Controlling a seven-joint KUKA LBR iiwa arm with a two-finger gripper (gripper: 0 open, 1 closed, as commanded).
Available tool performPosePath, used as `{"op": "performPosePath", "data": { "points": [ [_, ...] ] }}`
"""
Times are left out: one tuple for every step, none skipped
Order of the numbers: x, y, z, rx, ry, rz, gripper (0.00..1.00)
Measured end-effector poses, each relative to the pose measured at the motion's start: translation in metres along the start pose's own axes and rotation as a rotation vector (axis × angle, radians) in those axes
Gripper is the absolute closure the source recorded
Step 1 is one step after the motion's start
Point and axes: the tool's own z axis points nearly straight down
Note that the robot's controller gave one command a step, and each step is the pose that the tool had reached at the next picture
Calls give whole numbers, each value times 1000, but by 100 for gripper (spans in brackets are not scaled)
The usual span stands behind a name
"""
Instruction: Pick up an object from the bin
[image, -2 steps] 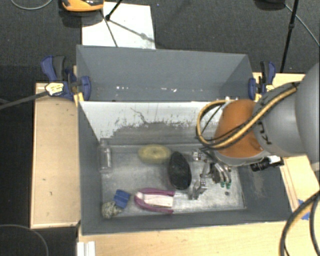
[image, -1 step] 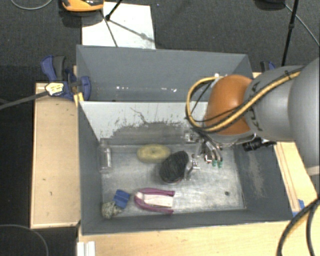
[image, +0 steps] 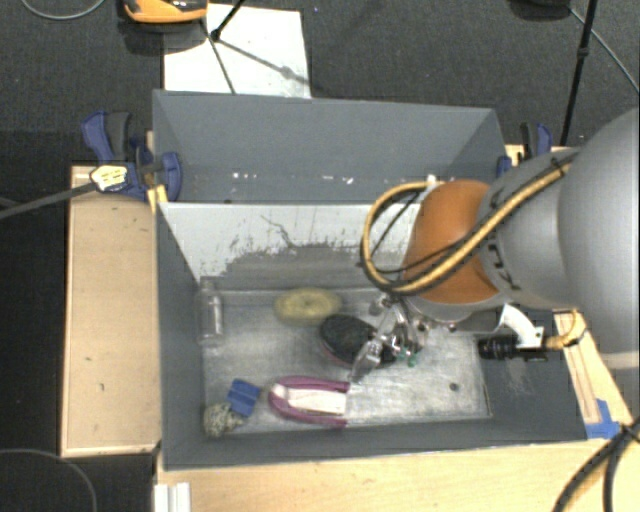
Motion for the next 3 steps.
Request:
{"op": "performPosePath", "data": {
  "points": [
    [-6,8,38,1,1,232,0],
    [-14,9,38,-1,1,359,0],
    [-14,10,36,-2,1,352,100]
  ]
}}
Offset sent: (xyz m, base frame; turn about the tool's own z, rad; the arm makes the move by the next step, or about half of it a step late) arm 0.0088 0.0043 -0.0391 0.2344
